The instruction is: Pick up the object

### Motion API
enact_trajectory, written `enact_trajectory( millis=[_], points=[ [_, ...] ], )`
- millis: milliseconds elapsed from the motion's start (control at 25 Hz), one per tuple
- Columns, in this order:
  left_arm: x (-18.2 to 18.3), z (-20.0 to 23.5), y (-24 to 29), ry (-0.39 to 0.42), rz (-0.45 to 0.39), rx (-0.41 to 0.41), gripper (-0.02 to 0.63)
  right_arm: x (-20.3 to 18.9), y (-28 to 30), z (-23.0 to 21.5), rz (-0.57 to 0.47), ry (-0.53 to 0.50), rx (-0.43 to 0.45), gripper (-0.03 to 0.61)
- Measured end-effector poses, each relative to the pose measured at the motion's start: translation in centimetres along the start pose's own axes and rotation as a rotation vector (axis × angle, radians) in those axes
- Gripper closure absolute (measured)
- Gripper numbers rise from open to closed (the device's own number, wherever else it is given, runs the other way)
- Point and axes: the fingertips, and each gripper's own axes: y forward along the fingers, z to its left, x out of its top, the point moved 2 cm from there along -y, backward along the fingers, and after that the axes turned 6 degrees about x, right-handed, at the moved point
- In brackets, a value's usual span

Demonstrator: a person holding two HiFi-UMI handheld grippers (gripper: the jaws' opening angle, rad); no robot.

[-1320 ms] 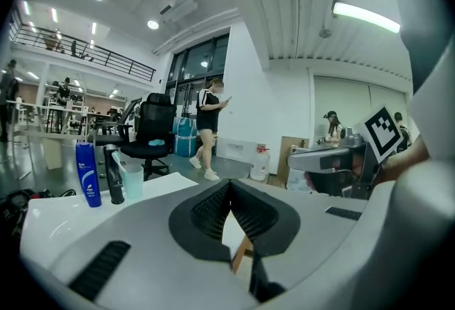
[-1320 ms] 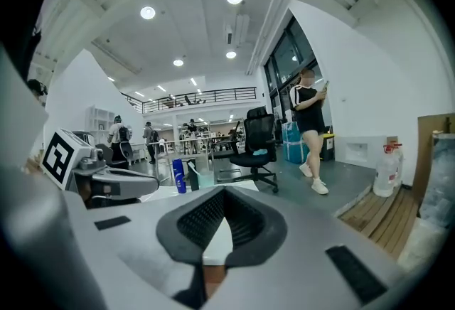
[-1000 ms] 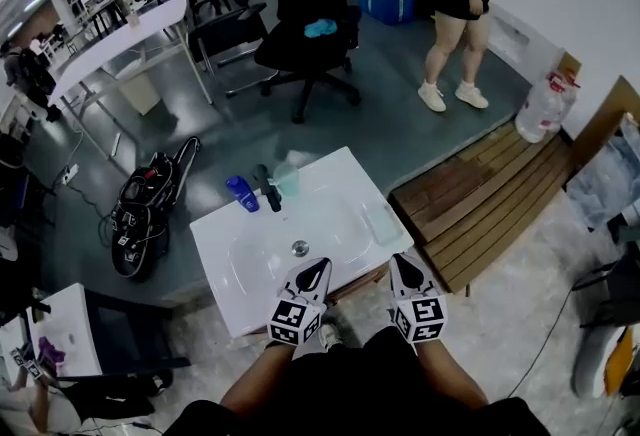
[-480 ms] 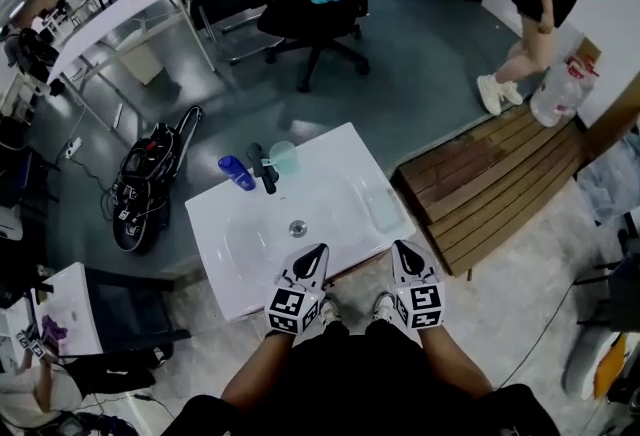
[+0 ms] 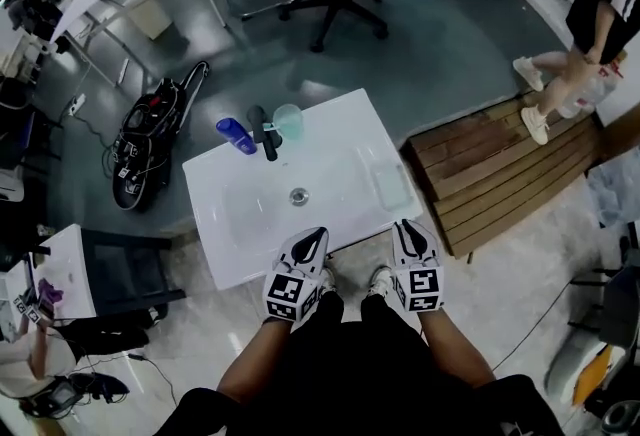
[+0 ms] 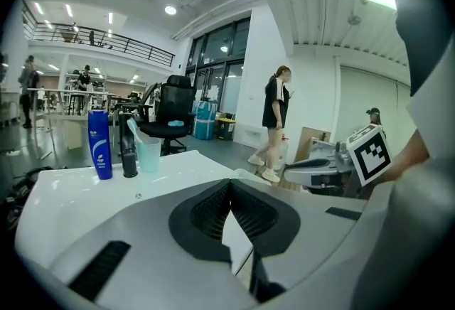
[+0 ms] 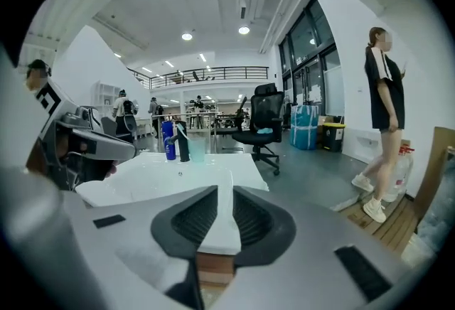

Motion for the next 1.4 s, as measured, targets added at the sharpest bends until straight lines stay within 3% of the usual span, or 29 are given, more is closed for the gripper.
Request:
enact_trajectory(
  millis=[240,400,760,1400],
  points=[
    [-0.9,-0.4,0.1,0.004,0.028,-0.002,0.6,-1.6,1.9,-0.8,0.035,0.045,-0.004,0.262],
    [-0.9,-0.2,0.2,0.007,0.016,0.006,0.6,-3.2,3.4,-1.9,0.074,0.07,-0.035,0.187],
    [-1.8,0.4,0.6,-0.003,0.039,0.024,0.6,-6.2,6.7,-4.0,0.169,0.088,-0.056,0.167],
    [-2.3,1.8,1.2,-0.023,0.053,0.05,0.6,-7.0,9.0,-4.9,0.23,0.046,-0.087,0.169]
  ],
)
